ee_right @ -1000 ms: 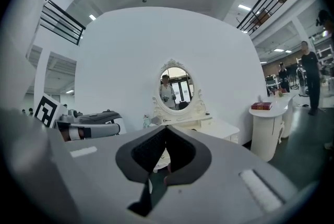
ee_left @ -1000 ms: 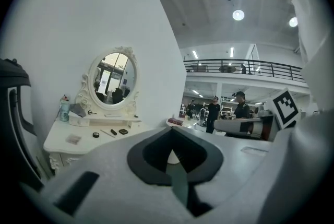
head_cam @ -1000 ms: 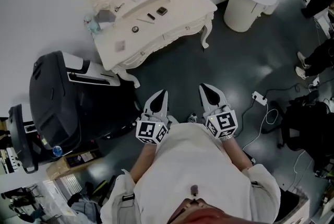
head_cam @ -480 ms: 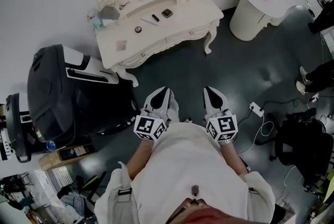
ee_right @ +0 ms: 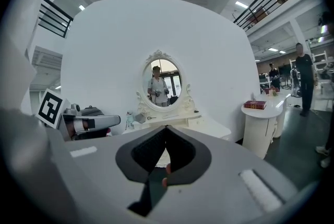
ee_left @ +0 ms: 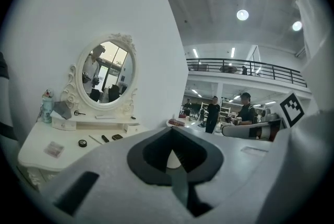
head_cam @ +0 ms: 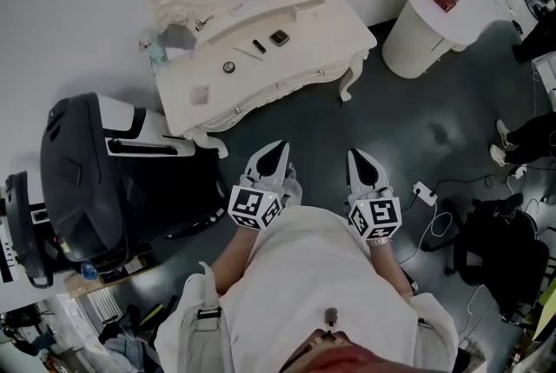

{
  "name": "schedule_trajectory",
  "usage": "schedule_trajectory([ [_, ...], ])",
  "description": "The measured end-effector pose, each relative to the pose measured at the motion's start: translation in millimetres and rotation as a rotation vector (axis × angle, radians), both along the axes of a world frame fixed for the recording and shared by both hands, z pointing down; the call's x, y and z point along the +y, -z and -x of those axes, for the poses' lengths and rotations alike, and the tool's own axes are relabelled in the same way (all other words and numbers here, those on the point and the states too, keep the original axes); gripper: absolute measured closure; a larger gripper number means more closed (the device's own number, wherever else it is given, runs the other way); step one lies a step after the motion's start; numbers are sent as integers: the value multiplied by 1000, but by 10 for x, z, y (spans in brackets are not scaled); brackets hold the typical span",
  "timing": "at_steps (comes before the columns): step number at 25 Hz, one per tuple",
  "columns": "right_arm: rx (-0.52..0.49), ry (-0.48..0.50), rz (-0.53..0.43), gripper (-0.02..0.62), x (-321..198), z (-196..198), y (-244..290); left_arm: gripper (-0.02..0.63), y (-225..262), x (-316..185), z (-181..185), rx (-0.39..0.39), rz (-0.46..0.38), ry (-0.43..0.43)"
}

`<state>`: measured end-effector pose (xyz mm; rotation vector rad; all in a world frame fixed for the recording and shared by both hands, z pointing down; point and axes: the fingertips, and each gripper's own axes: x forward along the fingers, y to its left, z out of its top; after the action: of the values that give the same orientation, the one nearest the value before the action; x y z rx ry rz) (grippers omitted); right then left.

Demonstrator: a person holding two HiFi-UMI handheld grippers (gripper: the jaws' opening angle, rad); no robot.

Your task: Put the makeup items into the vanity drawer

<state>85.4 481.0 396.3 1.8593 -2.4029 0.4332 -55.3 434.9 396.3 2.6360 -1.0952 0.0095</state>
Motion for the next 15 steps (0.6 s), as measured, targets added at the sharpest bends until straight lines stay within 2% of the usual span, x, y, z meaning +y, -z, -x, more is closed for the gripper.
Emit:
schedule_trajectory([
  [9,22,-8,5,588,-741,159,122,600,-42,-797,150,47,46,7],
  [15,22,-17,-19,589,-1224,317,140,601,-15,-1231,239,43,20,-31],
])
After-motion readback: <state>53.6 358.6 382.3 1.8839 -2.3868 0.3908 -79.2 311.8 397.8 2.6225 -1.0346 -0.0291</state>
